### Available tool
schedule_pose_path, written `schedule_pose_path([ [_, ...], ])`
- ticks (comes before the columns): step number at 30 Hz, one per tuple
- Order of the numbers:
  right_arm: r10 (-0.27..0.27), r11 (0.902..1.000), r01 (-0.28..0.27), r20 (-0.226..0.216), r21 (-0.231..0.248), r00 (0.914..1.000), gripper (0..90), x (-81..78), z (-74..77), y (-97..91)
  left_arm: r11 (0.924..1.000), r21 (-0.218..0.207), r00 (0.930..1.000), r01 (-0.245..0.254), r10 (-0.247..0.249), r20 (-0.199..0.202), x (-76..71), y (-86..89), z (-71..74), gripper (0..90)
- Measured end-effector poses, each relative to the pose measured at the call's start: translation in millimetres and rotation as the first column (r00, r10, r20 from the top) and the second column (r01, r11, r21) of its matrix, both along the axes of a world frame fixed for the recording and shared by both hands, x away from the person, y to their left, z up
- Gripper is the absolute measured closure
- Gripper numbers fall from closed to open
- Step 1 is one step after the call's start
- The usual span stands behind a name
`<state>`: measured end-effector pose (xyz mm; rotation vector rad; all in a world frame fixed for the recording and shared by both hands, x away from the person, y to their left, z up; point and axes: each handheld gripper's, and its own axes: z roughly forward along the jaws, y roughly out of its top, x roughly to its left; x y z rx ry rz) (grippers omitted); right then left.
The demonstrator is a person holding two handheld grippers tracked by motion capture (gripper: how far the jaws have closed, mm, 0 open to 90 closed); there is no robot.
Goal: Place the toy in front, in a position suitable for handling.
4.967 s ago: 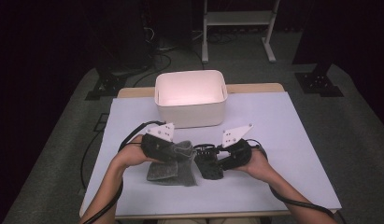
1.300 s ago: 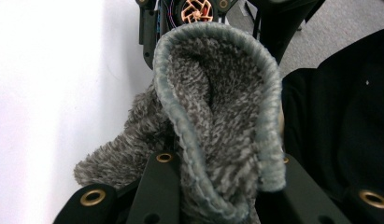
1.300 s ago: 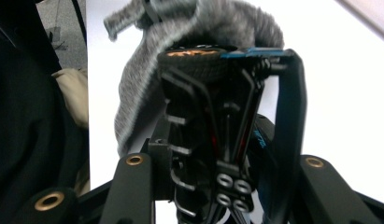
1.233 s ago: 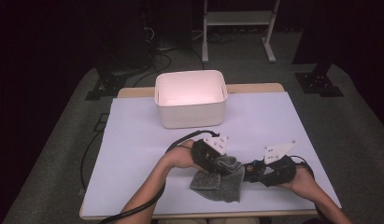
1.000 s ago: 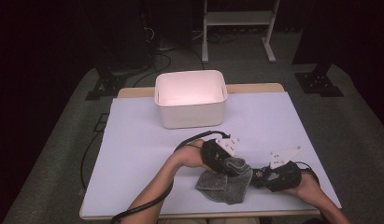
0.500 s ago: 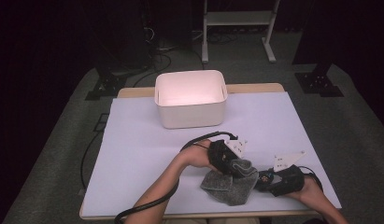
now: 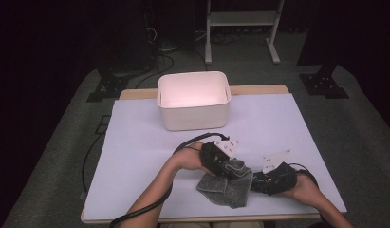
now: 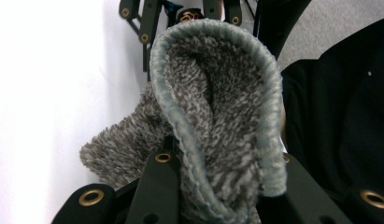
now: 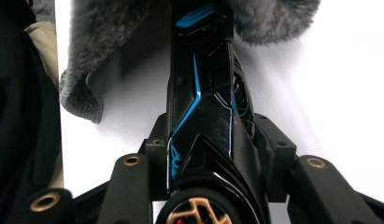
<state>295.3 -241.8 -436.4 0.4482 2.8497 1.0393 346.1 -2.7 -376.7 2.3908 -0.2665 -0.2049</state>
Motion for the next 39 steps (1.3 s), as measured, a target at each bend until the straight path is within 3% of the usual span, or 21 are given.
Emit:
schedule_pose_path([
  [5,0.019,0.9992,-0.019,0.000,0.036,0.9998,55.4,3.3,-0.6,7.0,0.9997,-0.001,0.9996,-0.026,0.026,0.013,1.4,19.3,6.4,75.3],
  [10,0.060,0.9972,-0.061,0.016,0.044,0.9981,55.4,12.3,4.4,32.2,0.9981,0.009,0.9976,-0.061,0.060,0.034,1.2,45.3,17.0,75.3],
  [18,0.150,0.9870,-0.152,0.027,0.053,0.9883,55.4,35.2,8.4,98.0,0.9876,0.063,0.9886,-0.144,0.140,0.054,2.4,93.1,22.7,75.4],
  [21,0.192,0.9796,-0.194,0.030,0.054,0.9809,55.4,41.1,7.1,125.9,0.9834,0.056,0.9845,-0.173,0.170,0.040,1.0,107.6,17.3,75.4],
  [25,0.240,0.9707,-0.240,0.029,0.011,0.9704,55.3,43.1,0.0,154.4,0.9768,0.092,0.9810,-0.193,0.191,0.035,-0.7,120.1,4.7,75.3],
  [29,0.235,0.9712,-0.236,0.019,0.035,0.9718,54.9,43.4,-2.3,154.9,0.9747,0.053,0.9761,-0.217,0.217,0.003,-2.0,134.1,1.1,75.2],
  [32,0.232,0.9721,-0.233,0.030,0.028,0.9722,54.7,41.3,-1.9,153.4,0.9719,0.051,0.9731,-0.230,0.230,0.001,-3.7,142.8,1.0,75.2],
  [37,0.218,0.9748,-0.217,-0.015,0.051,0.9758,48.5,43.0,-0.7,145.6,0.9637,0.077,0.9668,-0.256,0.255,0.014,-4.8,152.8,0.1,74.5],
  [39,0.201,0.9781,-0.200,-0.021,0.059,0.9793,47.8,44.0,1.2,138.6,0.9631,0.070,0.9655,-0.260,0.260,0.002,-4.8,154.3,-1.4,74.5],
])
